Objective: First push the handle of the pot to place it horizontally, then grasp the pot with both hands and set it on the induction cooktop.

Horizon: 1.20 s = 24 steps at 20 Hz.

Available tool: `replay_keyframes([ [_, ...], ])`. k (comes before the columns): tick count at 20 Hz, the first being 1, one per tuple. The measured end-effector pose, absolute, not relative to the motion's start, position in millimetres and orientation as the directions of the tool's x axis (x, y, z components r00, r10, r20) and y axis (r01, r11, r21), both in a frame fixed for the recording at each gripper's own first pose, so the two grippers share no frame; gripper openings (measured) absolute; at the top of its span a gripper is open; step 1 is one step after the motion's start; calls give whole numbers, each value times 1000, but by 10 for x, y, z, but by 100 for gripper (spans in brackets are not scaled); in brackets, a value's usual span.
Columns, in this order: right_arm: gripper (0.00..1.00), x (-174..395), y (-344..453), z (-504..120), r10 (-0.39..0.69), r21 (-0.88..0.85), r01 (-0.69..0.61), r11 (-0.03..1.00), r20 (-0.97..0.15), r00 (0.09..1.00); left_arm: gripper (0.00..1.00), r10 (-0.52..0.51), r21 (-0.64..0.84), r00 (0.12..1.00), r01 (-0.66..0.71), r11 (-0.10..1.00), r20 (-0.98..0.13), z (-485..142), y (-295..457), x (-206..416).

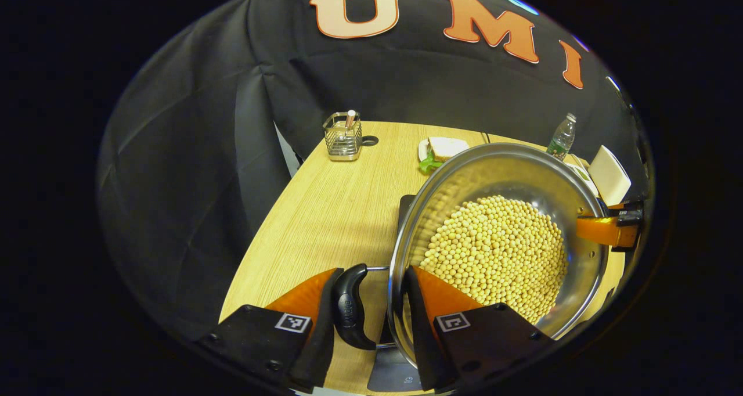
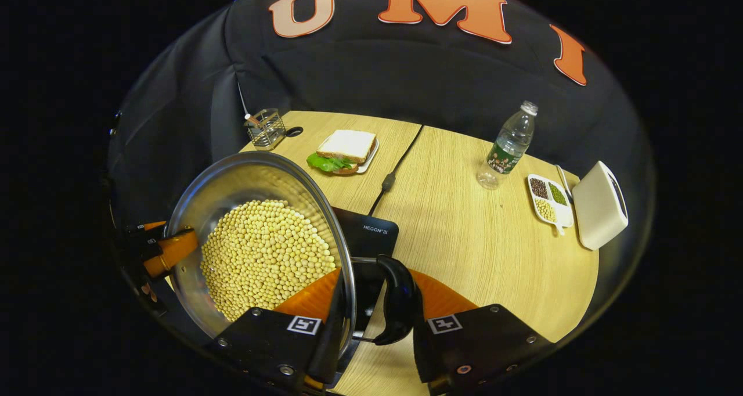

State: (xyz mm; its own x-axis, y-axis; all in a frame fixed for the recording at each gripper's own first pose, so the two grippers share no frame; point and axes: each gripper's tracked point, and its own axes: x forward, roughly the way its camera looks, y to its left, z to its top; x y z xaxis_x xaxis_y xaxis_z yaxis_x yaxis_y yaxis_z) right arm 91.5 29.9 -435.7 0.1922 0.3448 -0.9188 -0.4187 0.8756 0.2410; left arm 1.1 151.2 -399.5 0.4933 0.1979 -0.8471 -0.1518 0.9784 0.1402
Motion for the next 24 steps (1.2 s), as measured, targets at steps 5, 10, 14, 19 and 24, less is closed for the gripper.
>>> replay_keyframes([
  [5, 53, 896, 220, -4367, 347, 253, -398, 882, -919, 185, 64, 200, 159, 509, -124, 979, -837, -3889, 1482, 18],
  [10, 53, 995, 305, -4501, 343, 270, -359, 893, -926, 157, 65, 190, 157, 514, -106, 982, -837, -3976, 1472, 109],
  [14, 58, 888, 250, -4527, 333, 264, -353, 898, -931, 149, 67, 197, 172, 508, -96, 980, -838, -4019, 1448, 153],
  [19, 71, 824, 326, -4499, 402, 330, -370, 869, -905, 137, 83, 221, 203, 530, -93, 975, -818, -3989, 1443, 198],
  [24, 82, 993, 140, -4023, 489, 362, -403, 840, -827, 277, 91, 274, 273, 648, -105, 956, -711, -3441, 1374, 360],
])
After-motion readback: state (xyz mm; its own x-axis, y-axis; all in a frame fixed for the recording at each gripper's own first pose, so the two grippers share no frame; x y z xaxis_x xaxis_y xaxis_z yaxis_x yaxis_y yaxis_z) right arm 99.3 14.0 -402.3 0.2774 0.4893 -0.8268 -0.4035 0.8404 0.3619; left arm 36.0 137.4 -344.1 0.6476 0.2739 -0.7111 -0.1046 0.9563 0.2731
